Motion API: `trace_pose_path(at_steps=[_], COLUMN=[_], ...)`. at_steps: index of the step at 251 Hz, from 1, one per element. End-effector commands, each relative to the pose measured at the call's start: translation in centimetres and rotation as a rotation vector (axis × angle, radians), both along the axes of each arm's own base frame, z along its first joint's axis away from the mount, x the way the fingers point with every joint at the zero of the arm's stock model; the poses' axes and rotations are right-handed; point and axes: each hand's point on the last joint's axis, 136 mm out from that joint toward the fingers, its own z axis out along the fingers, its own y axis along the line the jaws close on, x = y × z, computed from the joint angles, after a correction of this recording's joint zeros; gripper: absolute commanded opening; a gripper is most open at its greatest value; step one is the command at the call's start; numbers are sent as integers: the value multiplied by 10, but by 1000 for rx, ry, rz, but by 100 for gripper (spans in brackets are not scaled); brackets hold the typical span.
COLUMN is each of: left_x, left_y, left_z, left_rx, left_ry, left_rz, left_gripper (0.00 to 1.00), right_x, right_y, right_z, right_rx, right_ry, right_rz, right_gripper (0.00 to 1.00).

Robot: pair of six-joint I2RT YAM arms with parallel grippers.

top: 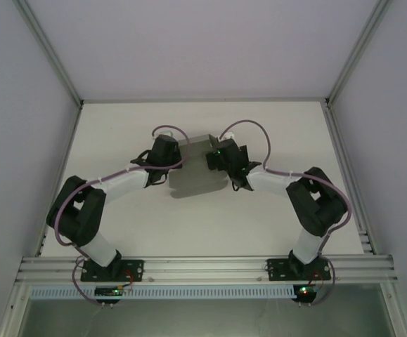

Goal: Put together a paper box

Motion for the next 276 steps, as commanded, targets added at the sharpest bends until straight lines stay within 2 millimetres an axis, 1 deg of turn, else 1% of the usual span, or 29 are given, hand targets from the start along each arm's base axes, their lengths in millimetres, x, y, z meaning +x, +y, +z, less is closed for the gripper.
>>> trace_pose_path(at_steps=[1, 26, 50, 78, 100, 113, 125, 148, 160, 172, 198, 223, 231, 244, 258, 276], left_x=[4, 4, 3, 1, -1, -2, -3, -4, -4, -4, -3, -1, 0, 0, 1, 2], left_y=[-12, -6, -3, -1, -3, -4, -7, -8, -8, -8, -9, -8, -9, -8, -9, -10], left_z=[16, 16, 17, 16, 19, 20, 22, 25, 25, 24, 23, 20, 19, 18, 18, 19], left_rx=[-45, -34, -31, -30, -49, -58, -62, -63, -62, -61, -56, -45, -40, -39, -39, -44], left_ry=[-22, -25, -31, -31, -35, -41, -49, -55, -54, -53, -48, -30, -28, -23, -22, -22], left_rz=[-29, -37, -59, -79, -117, -132, -153, -164, -167, -167, -172, -165, -163, -158, -159, -161], left_gripper=[0, 0, 0, 0, 0, 0, 0, 0, 0, 0, 0, 0, 0, 0, 0, 0], right_x=[-13, -38, -60, -73, -70, -66, -63, -52, -47, -36, -33, -39, -43, -52, -60, -63], right_y=[-15, -19, -28, -49, -73, -85, -91, -92, -84, -82, -58, -35, -26, -14, -4, 4], right_z=[24, 33, 43, 63, 79, 82, 84, 81, 79, 75, 68, 65, 64, 62, 56, 47], right_rx=[12, 58, 124, 218, 300, 335, 346, 365, 365, 350, 353, 349, 346, 335, 303, 253], right_ry=[-7, 60, 100, 83, 58, 67, 78, 106, 114, 119, 160, 186, 192, 206, 234, 267], right_rz=[17, 138, 227, 260, 246, 249, 277, 344, 404, 420, 564, 685, 727, 791, 829, 834], right_gripper=[99, 99, 99, 99, 99, 95, 92, 86, 83, 81, 74, 65, 62, 62, 62, 61])
